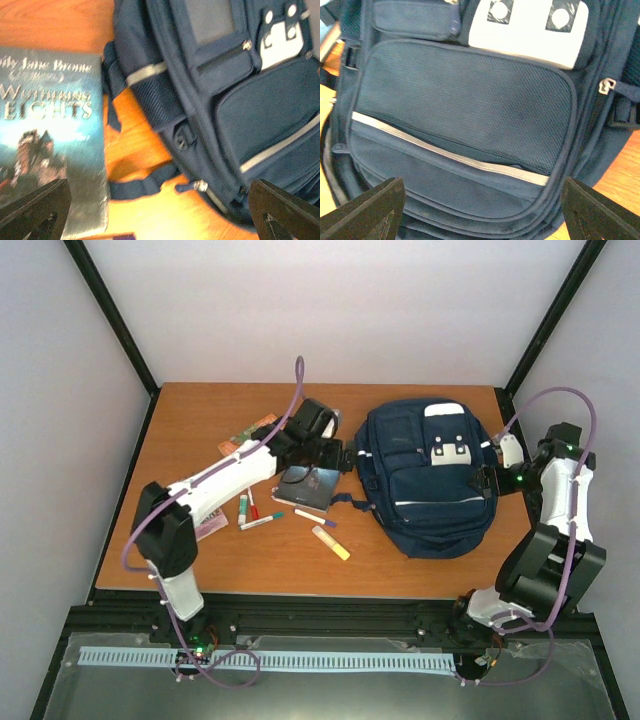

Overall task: Pack the student bag
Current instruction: Adjust the student bag at the center of the board, then move the student bag to the center of the board.

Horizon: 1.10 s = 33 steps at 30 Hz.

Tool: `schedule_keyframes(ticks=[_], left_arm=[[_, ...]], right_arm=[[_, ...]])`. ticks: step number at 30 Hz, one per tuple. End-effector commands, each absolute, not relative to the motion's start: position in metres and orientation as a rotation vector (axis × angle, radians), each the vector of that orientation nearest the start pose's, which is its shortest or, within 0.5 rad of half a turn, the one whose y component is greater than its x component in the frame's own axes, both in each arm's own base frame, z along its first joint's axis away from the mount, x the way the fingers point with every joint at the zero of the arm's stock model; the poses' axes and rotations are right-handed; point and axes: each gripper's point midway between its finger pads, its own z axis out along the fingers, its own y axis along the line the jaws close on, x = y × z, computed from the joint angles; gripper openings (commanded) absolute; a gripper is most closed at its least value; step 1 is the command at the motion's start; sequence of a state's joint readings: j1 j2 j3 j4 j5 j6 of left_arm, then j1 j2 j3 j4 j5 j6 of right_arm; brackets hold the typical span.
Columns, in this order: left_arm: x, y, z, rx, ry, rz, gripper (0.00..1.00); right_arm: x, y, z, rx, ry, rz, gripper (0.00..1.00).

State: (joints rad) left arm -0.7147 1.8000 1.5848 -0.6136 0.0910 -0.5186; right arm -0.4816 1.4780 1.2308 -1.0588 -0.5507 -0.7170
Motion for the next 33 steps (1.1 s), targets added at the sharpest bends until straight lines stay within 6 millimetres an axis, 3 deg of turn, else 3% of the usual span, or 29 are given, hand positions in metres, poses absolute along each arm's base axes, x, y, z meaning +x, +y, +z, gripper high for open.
schedule_keyframes(ticks=[1, 4, 5, 11, 16, 21, 23, 26, 28, 31, 33], left_arm=[[0.335, -0.313, 0.196, 0.418, 2.502, -0.525, 1.0], [0.325, -0.286, 0.192, 0.46, 2.477, -0.362, 1.0], [0.323, -0.278, 0.194, 0.452, 2.449, -0.33, 1.0], [0.312, -0.238, 0.218, 0.368, 2.344, -0.248, 1.0], [0.324, -0.176, 0.249, 0.063, 2.245, 0.013, 1.0], [0.339, -0.133, 0.247, -0.07, 2.251, 0.236, 1.0], [0.346, -0.135, 0.245, -0.044, 2.247, 0.16, 1.0], [0.349, -0.146, 0.245, 0.036, 2.23, 0.014, 1.0], [0.35, -0.145, 0.244, 0.015, 2.223, -0.01, 1.0], [0.354, -0.143, 0.233, -0.011, 2.253, -0.021, 1.0], [0.36, -0.146, 0.222, -0.018, 2.288, -0.066, 1.0]], right_arm=[[0.31, -0.032, 0.185, -0.489, 2.455, 0.485, 0.87], [0.313, -0.004, 0.192, -0.543, 2.407, 0.545, 0.89], [0.316, 0.006, 0.192, -0.562, 2.396, 0.555, 0.99], [0.331, 0.081, 0.195, -0.762, 2.374, 0.542, 1.0], [0.341, 0.13, 0.224, -0.938, 2.249, 0.556, 1.0], [0.343, 0.162, 0.253, -1.053, 2.067, 0.664, 1.0], [0.35, 0.17, 0.252, -1.084, 2.063, 0.601, 1.0], [0.378, 0.169, 0.237, -1.073, 2.122, 0.21, 1.0], [0.386, 0.171, 0.226, -1.139, 2.117, 0.076, 1.0], [0.402, 0.178, 0.221, -1.116, 2.107, 0.092, 1.0], [0.402, 0.191, 0.209, -1.114, 2.145, 0.224, 1.0]])
